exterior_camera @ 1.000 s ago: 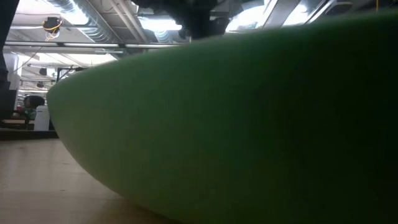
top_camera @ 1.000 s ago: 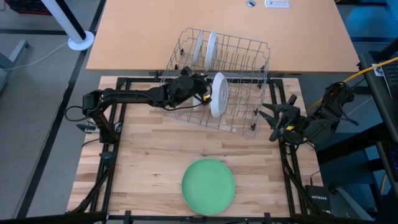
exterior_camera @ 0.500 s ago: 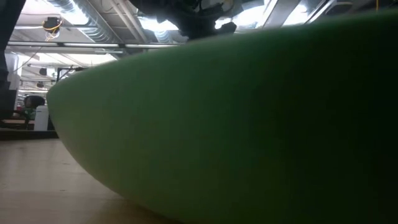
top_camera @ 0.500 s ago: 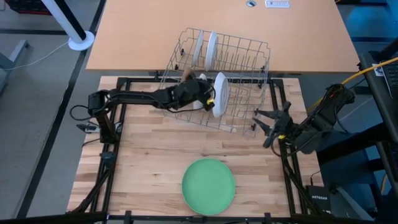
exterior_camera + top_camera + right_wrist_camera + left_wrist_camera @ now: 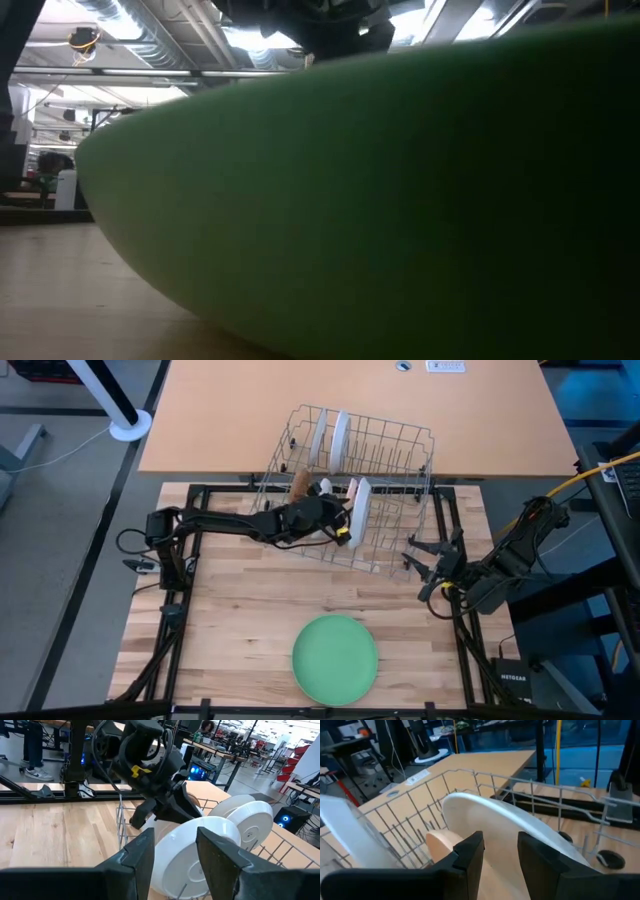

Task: Sort dishes
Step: Put the white plate into the gray dishwasher rack

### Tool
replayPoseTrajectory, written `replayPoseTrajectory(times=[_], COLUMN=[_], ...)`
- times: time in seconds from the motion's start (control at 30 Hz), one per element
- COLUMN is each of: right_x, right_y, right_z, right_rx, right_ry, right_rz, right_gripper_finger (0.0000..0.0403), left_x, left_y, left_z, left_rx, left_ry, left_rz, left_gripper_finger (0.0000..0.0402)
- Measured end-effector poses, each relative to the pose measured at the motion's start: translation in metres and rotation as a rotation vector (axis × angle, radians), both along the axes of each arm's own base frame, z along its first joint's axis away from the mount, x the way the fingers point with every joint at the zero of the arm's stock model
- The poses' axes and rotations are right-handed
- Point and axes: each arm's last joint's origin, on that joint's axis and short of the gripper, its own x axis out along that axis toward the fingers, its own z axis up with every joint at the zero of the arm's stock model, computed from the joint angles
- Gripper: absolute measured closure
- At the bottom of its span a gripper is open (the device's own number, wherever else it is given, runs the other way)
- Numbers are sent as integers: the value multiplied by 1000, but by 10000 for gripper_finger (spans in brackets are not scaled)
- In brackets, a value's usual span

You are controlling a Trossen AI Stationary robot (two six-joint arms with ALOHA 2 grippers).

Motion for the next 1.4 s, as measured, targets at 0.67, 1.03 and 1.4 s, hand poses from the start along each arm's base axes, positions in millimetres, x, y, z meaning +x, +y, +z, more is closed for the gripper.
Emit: replayPoseTrajectory(times=[0.67,1.03,1.4], right_x=[0,10,44], right_y=[0,-13,-70], right_z=[0,-7,-25], right_rx=[71,363,575], right_ry=[-41,-251,-163], right_rz=[-14,-206,-454], right_gripper_finger=[251,251,251], left_x=[36,38,38], left_y=[-19,-19,-19], left_z=[-7,-5,-4], left_rx=[58,87,111], left_ry=[28,22,28], left_rz=[-79,-80,-84], left_gripper_finger=[286,286,286])
